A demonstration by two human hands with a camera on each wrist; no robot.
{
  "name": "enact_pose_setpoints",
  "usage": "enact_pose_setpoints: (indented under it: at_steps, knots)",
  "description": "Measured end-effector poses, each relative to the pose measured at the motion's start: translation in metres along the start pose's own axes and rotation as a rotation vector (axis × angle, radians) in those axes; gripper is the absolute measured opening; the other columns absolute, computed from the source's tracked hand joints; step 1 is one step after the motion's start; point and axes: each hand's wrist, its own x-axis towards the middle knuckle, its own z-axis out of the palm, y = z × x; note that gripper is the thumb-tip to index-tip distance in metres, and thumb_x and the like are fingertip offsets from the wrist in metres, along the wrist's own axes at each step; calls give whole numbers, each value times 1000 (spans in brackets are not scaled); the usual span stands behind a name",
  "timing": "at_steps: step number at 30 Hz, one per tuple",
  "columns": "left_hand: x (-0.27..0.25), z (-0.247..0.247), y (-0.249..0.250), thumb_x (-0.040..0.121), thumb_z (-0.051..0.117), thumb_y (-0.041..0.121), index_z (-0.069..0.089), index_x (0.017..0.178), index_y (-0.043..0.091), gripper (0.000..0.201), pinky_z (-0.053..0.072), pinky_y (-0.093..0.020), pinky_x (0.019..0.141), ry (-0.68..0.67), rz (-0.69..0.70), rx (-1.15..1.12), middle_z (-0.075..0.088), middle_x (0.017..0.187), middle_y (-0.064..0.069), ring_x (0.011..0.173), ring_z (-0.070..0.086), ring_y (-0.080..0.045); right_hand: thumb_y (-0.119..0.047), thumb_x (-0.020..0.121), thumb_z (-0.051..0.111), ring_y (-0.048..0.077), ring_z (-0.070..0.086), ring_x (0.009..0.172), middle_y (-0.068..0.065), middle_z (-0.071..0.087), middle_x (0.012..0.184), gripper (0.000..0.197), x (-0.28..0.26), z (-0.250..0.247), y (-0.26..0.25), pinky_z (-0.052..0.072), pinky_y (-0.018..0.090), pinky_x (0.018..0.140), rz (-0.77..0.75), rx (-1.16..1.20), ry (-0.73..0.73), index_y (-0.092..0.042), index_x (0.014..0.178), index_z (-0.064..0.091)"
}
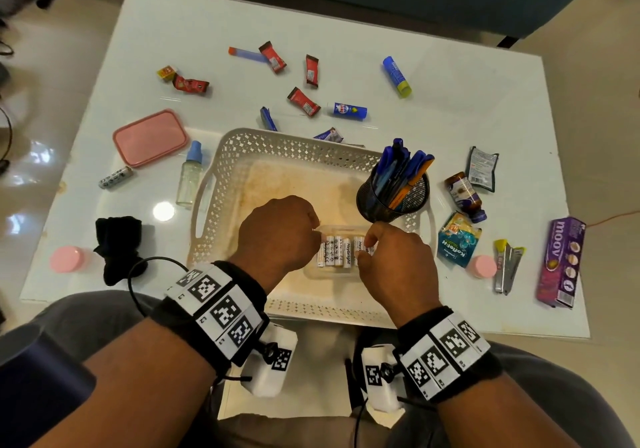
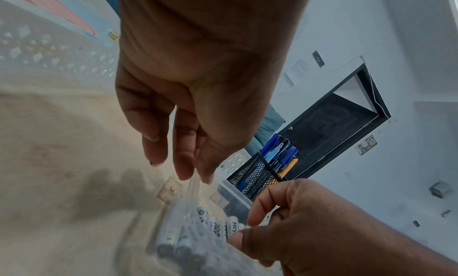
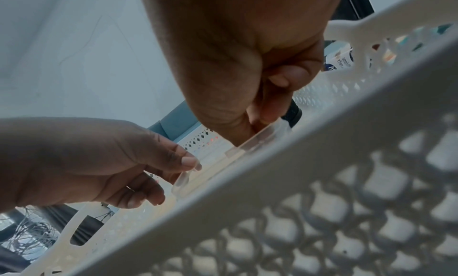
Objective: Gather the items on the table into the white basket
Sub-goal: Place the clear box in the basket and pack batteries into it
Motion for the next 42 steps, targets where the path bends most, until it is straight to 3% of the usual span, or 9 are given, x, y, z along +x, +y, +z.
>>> enact_pose_setpoints:
  at_steps: [6, 15, 27, 34, 39, 42]
  knots:
    - [-1, -2, -1, 84, 74, 50, 71, 100, 34, 23, 50, -29, 76, 6, 13, 4, 70, 107, 10, 97, 66, -19, -34, 86, 69, 23, 61, 92, -3, 69, 95, 15, 2, 1, 2, 36, 30, 68, 21, 23, 20, -30, 96, 58]
    - [-4, -7, 5, 76, 69, 71, 69, 106, 35, 47, 50, -31, 80, 4, 29, 2, 68, 111, 11, 103, 63, -16, -37, 88, 66, 22, 60, 86, -2, 68, 91, 14, 2, 2, 2, 34, 29, 65, 3, 34, 33, -29, 95, 58]
    - [-9, -10, 11, 74, 68, 74, 66, 115, 34, 57, 47, -29, 77, -71, 25, -63, 67, 116, 11, 102, 62, -13, -51, 85, 66, 21, 59, 80, -4, 64, 82, 23, 2, 4, 2, 37, 30, 62, 2, 95, 44, -30, 90, 58]
    - [-7, -10, 8, 71, 65, 80, 64, 113, 37, 60, 46, -28, 78, -77, 16, -56, 66, 118, 14, 105, 61, -11, -57, 86, 61, 17, 61, 76, -9, 53, 72, 28, -1, -1, -2, 40, 31, 59, -49, 88, 30, -30, 88, 57]
    - [-4, -26, 6, 70, 66, 80, 63, 106, 41, 53, 50, -28, 78, 31, 16, -161, 70, 93, 20, 96, 63, -4, -56, 88, 61, 7, 51, 56, -14, 42, 56, 27, 1, -17, -3, 29, 25, 51, -120, 172, 223, -31, 83, 59]
    - [-2, -41, -1, 73, 71, 71, 65, 109, 38, 50, 43, -25, 79, 241, 36, -247, 63, 114, 16, 99, 56, -1, -45, 90, 67, 4, 45, 46, -14, 39, 48, 27, 0, -45, 1, 30, 20, 50, -100, 343, 464, -25, 73, 63]
